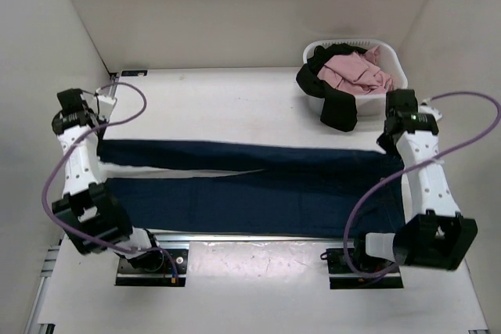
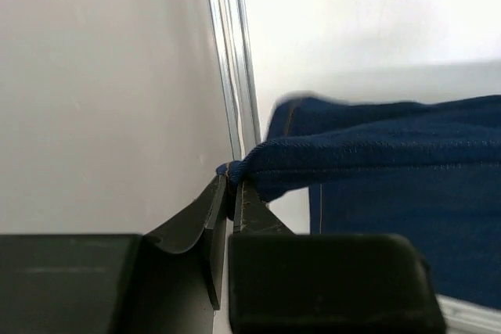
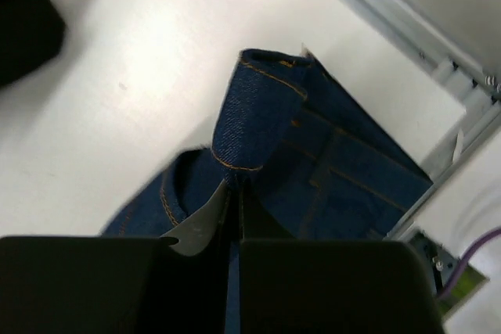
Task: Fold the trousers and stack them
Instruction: Fold the trousers
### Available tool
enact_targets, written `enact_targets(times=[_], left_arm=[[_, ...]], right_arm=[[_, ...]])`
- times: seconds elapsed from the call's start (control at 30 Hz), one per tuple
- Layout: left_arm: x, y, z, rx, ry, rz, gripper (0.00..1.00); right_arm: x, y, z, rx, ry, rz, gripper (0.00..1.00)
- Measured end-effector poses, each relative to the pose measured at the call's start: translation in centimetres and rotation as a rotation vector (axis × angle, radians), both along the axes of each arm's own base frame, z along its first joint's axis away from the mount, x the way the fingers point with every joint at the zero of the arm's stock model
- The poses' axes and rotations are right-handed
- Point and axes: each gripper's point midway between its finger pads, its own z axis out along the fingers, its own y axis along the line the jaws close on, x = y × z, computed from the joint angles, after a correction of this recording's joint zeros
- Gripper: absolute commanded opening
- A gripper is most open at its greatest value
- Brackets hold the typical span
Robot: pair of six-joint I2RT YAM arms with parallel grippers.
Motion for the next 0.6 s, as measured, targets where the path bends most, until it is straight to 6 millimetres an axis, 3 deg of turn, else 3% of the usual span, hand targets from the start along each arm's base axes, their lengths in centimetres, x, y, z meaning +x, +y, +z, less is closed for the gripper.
enact_targets(times=[0.17, 0.37, 0.47, 0.6], left_arm=[[-6.2, -0.2, -3.4, 0.039, 0.081, 0.022, 0.14], [-12.9, -2.0, -9.0, 0.036, 0.177, 0.020, 0.14], [-14.0, -2.4, -9.9, 0.059, 0.167, 0.000, 0.14], [-13.7, -1.8, -9.9, 0.111, 0.130, -0.029, 0.14]], right_arm=[[-7.0, 0.6, -3.6, 0.050, 0.052, -0.073, 0.00], [-13.2, 1.6, -7.5, 0.114, 0.087, -0.172, 0.00], [-14.6, 1.6, -8.2, 0.122, 0.103, -0.217, 0.00], [-15.0, 0.9, -8.0, 0.108, 0.093, -0.269, 0.00]])
